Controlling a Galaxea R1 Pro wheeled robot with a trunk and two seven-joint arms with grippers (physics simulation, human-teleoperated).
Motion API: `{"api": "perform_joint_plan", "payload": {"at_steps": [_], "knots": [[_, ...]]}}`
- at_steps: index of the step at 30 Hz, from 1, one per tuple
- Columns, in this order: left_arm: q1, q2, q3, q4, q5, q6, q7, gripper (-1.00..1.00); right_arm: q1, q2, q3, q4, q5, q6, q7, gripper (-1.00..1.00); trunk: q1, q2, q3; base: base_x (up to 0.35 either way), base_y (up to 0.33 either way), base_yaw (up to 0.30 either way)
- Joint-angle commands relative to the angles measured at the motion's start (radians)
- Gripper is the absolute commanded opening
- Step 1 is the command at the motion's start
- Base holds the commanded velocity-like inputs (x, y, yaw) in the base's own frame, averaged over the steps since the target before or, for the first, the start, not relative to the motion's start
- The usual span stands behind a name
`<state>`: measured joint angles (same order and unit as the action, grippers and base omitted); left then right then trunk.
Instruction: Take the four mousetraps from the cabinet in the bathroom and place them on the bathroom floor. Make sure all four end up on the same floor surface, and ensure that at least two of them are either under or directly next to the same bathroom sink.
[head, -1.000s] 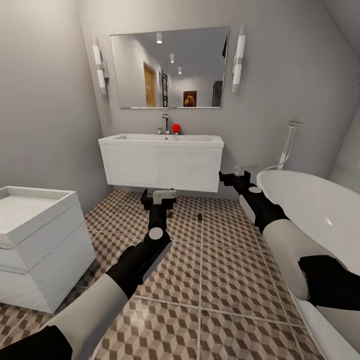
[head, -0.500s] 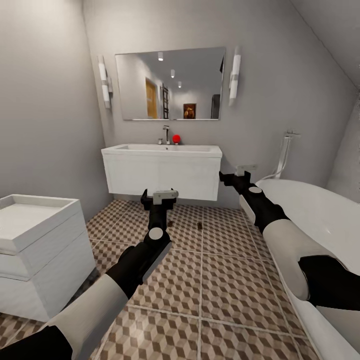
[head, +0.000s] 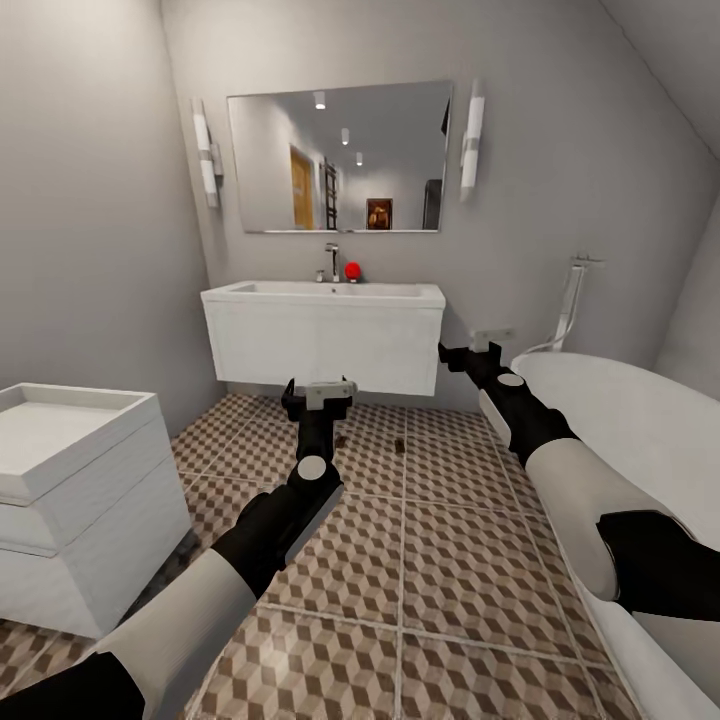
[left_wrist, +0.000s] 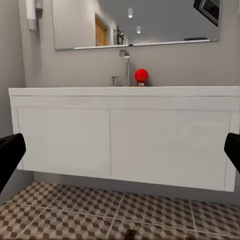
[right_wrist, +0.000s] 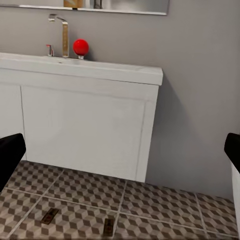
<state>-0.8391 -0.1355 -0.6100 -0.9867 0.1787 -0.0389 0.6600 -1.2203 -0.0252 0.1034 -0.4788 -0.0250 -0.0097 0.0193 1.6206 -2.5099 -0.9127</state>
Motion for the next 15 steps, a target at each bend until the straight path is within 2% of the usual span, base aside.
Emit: {"api": "perform_joint_plan", "payload": {"at_steps": [1, 15], "knots": [[-0.001, 0.001, -0.004, -0.001, 0.010, -0.004, 0.006, 1.00, -0.001, -0.001, 0.004, 0.000, -0.003, -0.001, 0.001, 1.00, 0.000, -0.001, -0.005, 0.000, 0.000, 0.000], [0.000, 0.001, -0.004, 0.000, 0.010, -0.004, 0.006, 1.00, -0.001, -0.001, 0.004, 0.000, -0.003, -0.001, 0.001, 1.00, 0.006, -0.004, -0.059, 0.000, 0.000, 0.000]]}}
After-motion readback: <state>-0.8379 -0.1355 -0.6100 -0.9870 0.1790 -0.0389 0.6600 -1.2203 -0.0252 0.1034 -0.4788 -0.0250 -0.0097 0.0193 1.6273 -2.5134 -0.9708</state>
